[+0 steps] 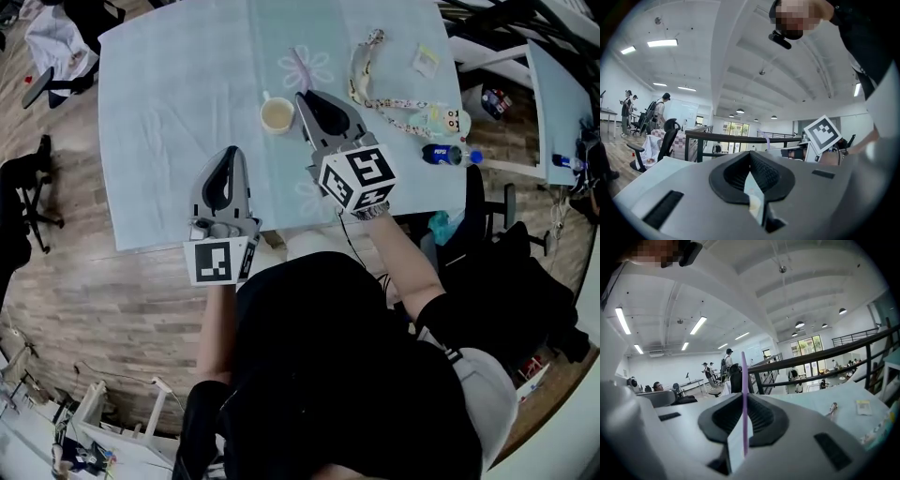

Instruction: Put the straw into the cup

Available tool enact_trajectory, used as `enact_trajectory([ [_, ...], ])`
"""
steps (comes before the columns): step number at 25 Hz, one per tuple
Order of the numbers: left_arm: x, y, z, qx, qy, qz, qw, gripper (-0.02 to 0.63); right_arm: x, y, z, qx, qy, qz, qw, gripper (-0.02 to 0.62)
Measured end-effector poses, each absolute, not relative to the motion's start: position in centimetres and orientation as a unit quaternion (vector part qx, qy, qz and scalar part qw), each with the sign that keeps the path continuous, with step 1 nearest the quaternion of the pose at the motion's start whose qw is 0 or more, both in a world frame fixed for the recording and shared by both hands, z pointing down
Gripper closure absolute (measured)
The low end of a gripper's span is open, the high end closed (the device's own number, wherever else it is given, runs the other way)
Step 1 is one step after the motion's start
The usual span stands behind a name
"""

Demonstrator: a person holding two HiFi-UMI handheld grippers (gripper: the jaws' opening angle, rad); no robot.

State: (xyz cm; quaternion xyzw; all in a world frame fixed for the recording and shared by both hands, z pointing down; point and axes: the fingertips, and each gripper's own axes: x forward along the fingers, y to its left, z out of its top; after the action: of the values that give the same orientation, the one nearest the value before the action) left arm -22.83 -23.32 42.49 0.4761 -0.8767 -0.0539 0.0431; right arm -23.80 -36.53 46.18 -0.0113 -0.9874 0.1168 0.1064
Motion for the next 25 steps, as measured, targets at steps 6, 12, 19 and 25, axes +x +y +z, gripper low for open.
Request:
enact_trajectory([
  [6,-24.0,-24.0,45.0,0.456,-0.883,-0.061,0.089,0.592,-26.7,-36.9,50.4,-0.021,-0.983,0.116,0.139,0.557],
  [12,-25.2,-24.3,46.6,0.446,-0.888,-0.059,0.099,0.592,-28.2,-36.8,54.6,-0.026,-0.978,0.114,0.175,0.557],
  [19,-25.8,-23.7,48.6,0.432,-0.892,-0.061,0.118,0.592,-29.3,-37.0,58.2,-0.023,-0.970,0.123,0.206,0.557],
  [25,-26.3,-23.4,49.3,0.416,-0.899,-0.065,0.124,0.592,-29.3,-36.8,61.0,-0.024,-0.963,0.129,0.235,0.555],
])
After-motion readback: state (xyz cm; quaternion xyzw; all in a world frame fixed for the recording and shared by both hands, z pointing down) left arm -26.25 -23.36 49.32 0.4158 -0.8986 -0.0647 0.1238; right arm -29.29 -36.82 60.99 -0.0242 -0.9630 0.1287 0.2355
